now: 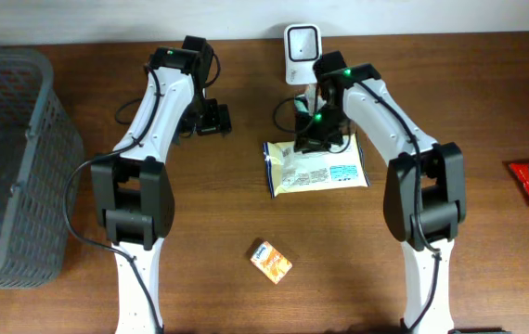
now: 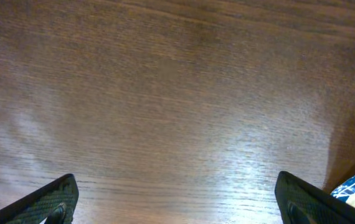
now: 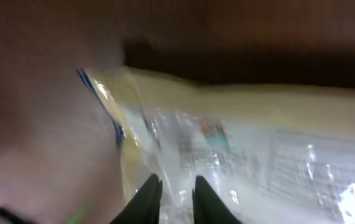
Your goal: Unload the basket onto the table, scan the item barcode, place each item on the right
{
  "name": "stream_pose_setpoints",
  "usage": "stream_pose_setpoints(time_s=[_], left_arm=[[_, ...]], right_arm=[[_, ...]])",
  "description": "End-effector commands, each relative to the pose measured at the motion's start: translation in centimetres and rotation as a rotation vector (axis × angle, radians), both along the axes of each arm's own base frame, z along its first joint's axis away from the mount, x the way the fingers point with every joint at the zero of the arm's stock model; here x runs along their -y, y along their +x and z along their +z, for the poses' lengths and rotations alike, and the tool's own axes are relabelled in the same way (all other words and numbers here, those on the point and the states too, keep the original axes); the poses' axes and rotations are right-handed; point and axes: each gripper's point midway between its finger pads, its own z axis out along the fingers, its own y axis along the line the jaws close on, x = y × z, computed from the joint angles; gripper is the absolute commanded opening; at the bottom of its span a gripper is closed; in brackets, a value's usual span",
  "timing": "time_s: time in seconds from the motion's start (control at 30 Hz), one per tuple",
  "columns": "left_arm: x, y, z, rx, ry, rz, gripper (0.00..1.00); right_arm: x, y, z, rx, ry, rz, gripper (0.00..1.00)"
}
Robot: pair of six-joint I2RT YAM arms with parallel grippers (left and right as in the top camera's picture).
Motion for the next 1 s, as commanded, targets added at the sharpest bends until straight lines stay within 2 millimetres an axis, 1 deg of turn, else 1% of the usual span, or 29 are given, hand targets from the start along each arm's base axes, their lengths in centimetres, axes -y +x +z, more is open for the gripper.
stream_pose_setpoints(time_s=[0.0, 0.03, 0.1, 0.13, 0.17, 0.2, 0.23, 0.27, 0.3, 0.33, 0.37, 0.4, 0.43, 0.47, 0.5, 0.53, 0.57, 0.6, 0.63, 0.67, 0.7, 0.73, 0.8, 0.83, 0.87, 0.93, 0.97], left_arm=[[0.2, -0.1, 0.3, 0.005, 0.006, -0.001, 0.99], [0.2, -0.1, 0.3, 0.005, 0.005, -0.003, 0.99], [0.2, -0.1, 0.3, 0.005, 0.006, -0.003, 0.99], [0.2, -0.1, 0.3, 0.005, 0.006, -0.003, 0.99], [0.3, -0.1, 0.3, 0.006, 0.005, -0.003, 0.99], [0.3, -0.1, 0.3, 0.006, 0.005, -0.004, 0.99], [0.3, -0.1, 0.3, 0.006, 0.005, -0.003, 0.99], [0.3, -0.1, 0.3, 0.006, 0.005, -0.003, 0.99], [0.3, 0.0, 0.3, 0.009, 0.005, -0.003, 0.99], [0.3, 0.0, 0.3, 0.01, 0.004, -0.003, 0.99], [0.3, 0.0, 0.3, 0.01, 0.004, -0.004, 0.99], [0.3, 0.0, 0.3, 0.009, 0.005, -0.003, 0.99], [0.3, -0.1, 0.3, 0.008, 0.005, -0.003, 0.99], [0.3, 0.0, 0.3, 0.009, 0.005, -0.003, 0.99], [0.3, -0.1, 0.3, 0.008, 0.004, -0.003, 0.99], [0.4, -0.2, 0.3, 0.002, -0.004, -0.004, 0.99], [1.4, -0.4, 0.3, -0.011, -0.061, -0.04, 0.99], [3.6, -0.7, 0.5, -0.019, -0.176, -0.14, 0.99], [6.2, -1.3, 1.0, -0.023, -0.305, -0.252, 0.99], [9.3, -2.3, 2.0, -0.03, -0.455, -0.36, 0.99], [12.6, -3.9, 3.2, -0.038, -0.6, -0.467, 0.95], [14.0, -4.7, 3.3, -0.052, -0.609, -0.499, 0.84], [16.1, -5.9, 3.0, -0.061, -0.582, -0.561, 0.75], [16.5, -6.2, 2.6, -0.061, -0.54, -0.583, 0.72], [16.2, -6.2, 2.0, -0.065, -0.461, -0.567, 0.72], [16.1, -6.2, 1.9, -0.068, -0.447, -0.556, 0.72], [16.1, -6.2, 1.9, -0.068, -0.447, -0.555, 0.68]], right_arm=[[-2.3, -0.8, -4.0, -0.033, -0.002, -0.021, 0.16], [-2.9, -0.9, -4.8, -0.031, -0.002, -0.011, 0.15], [-3.5, -1.1, -4.8, -0.033, 0.002, 0.001, 0.09], [-3.4, -0.8, -3.2, -0.019, 0.009, 0.007, 0.08], [-3.1, -0.3, -0.7, 0.009, 0.015, 0.026, 0.08], [-2.3, -0.2, 2.2, 0.017, 0.009, 0.028, 0.09], [-1.4, -0.4, 5.3, 0.013, 0.005, 0.035, 0.11], [-0.4, -1.0, 6.8, -0.01, -0.029, 0.034, 0.11], [1.9, -1.9, 6.8, -0.04, -0.151, 0.027, 0.11], [3.8, -2.5, 6.1, -0.065, -0.259, 0.009, 0.11], [6.1, -3.2, 4.3, -0.114, -0.401, -0.071, 0.11], [6.9, -3.5, 3.3, -0.13, -0.442, -0.09, 0.11], [7.7, -3.9, 1.4, -0.148, -0.478, -0.119, 0.11], [8.3, -3.9, -1.3, -0.149, -0.473, -0.136, 0.11], [8.5, -4.0, -3.0, -0.149, -0.461, -0.144, 0.11], [8.2, -4.0, -4.2, -0.143, -0.441, -0.147, 0.11], [7.9, -4.1, -5.0, -0.14, -0.421, -0.148, 0.1], [7.6, -4.1, -5.3, -0.14, -0.399, -0.149, 0.11], [6.9, -4.1, -5.2, -0.146, -0.359, -0.148, 0.11], [6.0, -4.2, -5.1, -0.158, -0.312, -0.148, 0.11], [5.4, -4.3, -5.0, -0.172, -0.274, -0.148, 0.1], [5.1, -4.4, -4.9, -0.178, -0.26, -0.148, 0.11], [5.2, -4.4, -4.5, -0.183, -0.26, -0.15, 0.07], [5.6, -4.2, -3.5, -0.189, -0.261, -0.155, 0.05], [6.3, -3.7, -1.9, -0.181, -0.256, -0.142, 0.05], [7.7, -2.7, 1.0, -0.164, -0.247, -0.141, 0.08], [8.8, -2.1, 2.6, -0.151, -0.239, -0.15, 0.11]])
